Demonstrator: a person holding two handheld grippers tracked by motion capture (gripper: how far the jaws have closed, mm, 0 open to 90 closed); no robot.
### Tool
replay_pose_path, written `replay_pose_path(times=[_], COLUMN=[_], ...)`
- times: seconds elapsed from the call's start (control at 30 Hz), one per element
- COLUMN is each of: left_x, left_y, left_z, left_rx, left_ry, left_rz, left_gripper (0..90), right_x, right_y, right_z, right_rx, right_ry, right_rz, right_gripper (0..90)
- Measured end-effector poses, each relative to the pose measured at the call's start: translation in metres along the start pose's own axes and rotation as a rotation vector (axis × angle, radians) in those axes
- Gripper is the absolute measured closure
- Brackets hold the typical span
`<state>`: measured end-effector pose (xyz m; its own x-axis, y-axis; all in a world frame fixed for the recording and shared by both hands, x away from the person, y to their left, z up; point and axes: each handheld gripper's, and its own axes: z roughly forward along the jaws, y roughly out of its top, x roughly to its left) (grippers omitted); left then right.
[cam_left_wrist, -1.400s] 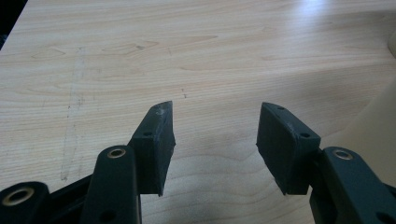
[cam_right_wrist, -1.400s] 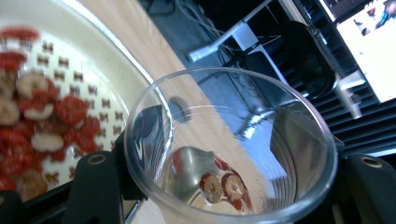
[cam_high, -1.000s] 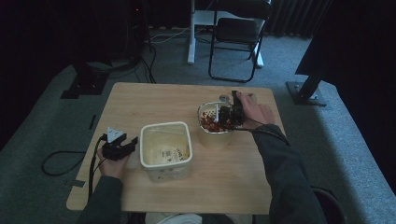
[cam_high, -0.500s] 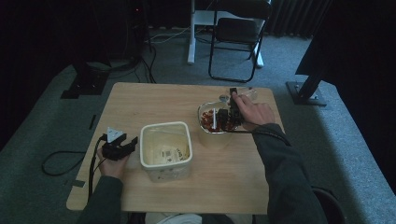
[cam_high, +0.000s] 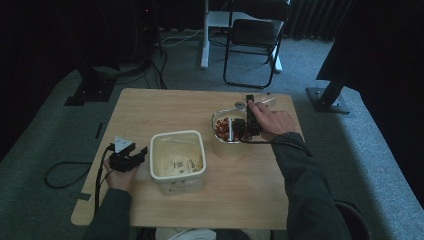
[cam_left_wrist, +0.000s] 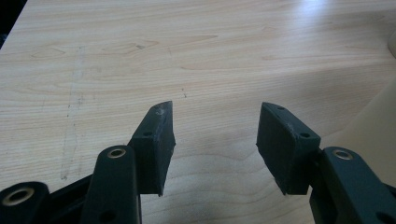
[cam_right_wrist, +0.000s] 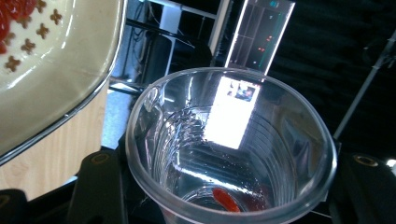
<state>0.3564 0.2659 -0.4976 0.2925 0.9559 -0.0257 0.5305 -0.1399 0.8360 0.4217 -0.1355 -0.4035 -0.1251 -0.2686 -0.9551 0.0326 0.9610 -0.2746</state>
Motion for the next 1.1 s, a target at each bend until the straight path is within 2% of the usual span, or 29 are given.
replay_pose_path(times=[0.13,0.33,0.4,0.47,0.5,0.57,0.6,0.67,0.7,0.73,0.77,0.8,0.83,0.87,0.93,1.0,1.07,1.1], left_x=[0.0001,0.0002,0.0003,0.0002,0.0002,0.0003,0.0004,0.0008,0.001,0.0011,0.0011,0.0012,0.0011,0.001,0.0012,0.001,0.0008,0.0005], left_y=[0.0,0.0,0.0,0.0,0.0,0.0,0.0,0.0,0.0,0.0,-0.0001,-0.0001,-0.0001,-0.0001,-0.0001,-0.0001,-0.0002,-0.0001], left_z=[0.0002,0.0002,0.0001,0.0003,0.0003,0.0005,0.0003,0.0001,-0.0001,0.0,0.0002,0.0002,0.0003,0.0003,0.0003,0.0003,0.0007,0.0009], left_rx=[0.001,0.001,0.001,0.001,0.001,0.0,0.002,0.003,0.003,0.003,0.003,0.004,0.003,0.003,0.003,0.003,0.003,0.004], left_ry=[0.0,0.0,0.0,-0.001,-0.001,-0.001,0.0,0.001,0.001,0.001,0.001,0.001,0.001,0.001,0.001,0.002,0.0,0.001], left_rz=[-0.001,-0.001,-0.001,-0.001,-0.001,-0.004,-0.002,-0.003,-0.002,-0.002,-0.004,-0.004,-0.004,-0.003,-0.004,-0.003,-0.005,-0.003], left_gripper=[46.9,46.9,46.9,46.9,46.9,46.9,46.9,46.9,46.9,46.9,46.9,46.9,46.9,46.9,46.9,46.9,46.9,46.9], right_x=[0.0025,0.0043,0.0028,0.0042,0.0042,0.0006,0.0022,0.0023,0.0036,0.0019,0.0017,0.0033,0.0037,0.0033,0.0048,0.0022,0.0029,0.0022], right_y=[0.0001,0.0005,0.0006,0.0015,0.0015,0.002,0.0031,0.0048,0.0051,0.0043,0.0047,0.0049,0.0048,0.0045,0.0038,0.0013,0.0005,-0.0002], right_z=[0.0002,-0.0008,-0.0005,-0.0007,-0.0007,-0.0006,-0.0008,-0.0016,-0.0019,-0.0013,-0.0019,-0.0022,-0.0021,-0.0022,-0.0025,-0.0022,-0.0024,-0.002], right_rx=[-0.001,-0.001,-0.001,-0.001,-0.001,-0.011,-0.006,-0.018,-0.019,-0.012,-0.026,-0.024,-0.021,-0.023,-0.03,-0.034,-0.025,-0.032], right_ry=[-0.003,-0.008,-0.006,-0.007,-0.007,-0.006,-0.007,0.005,0.001,-0.007,0.009,0.007,0.004,0.008,0.017,0.017,0.015,0.023], right_rz=[-0.026,-0.031,-0.013,-0.048,-0.048,-0.002,-0.027,-0.011,-0.035,-0.01,0.002,-0.019,-0.018,0.005,-0.003,0.049,0.033,0.061], right_gripper=[36.5,36.5,36.6,36.9,36.9,37.5,37.6,37.9,38.0,38.0,38.1,38.1,38.1,38.2,38.2,38.2,38.2,38.2])
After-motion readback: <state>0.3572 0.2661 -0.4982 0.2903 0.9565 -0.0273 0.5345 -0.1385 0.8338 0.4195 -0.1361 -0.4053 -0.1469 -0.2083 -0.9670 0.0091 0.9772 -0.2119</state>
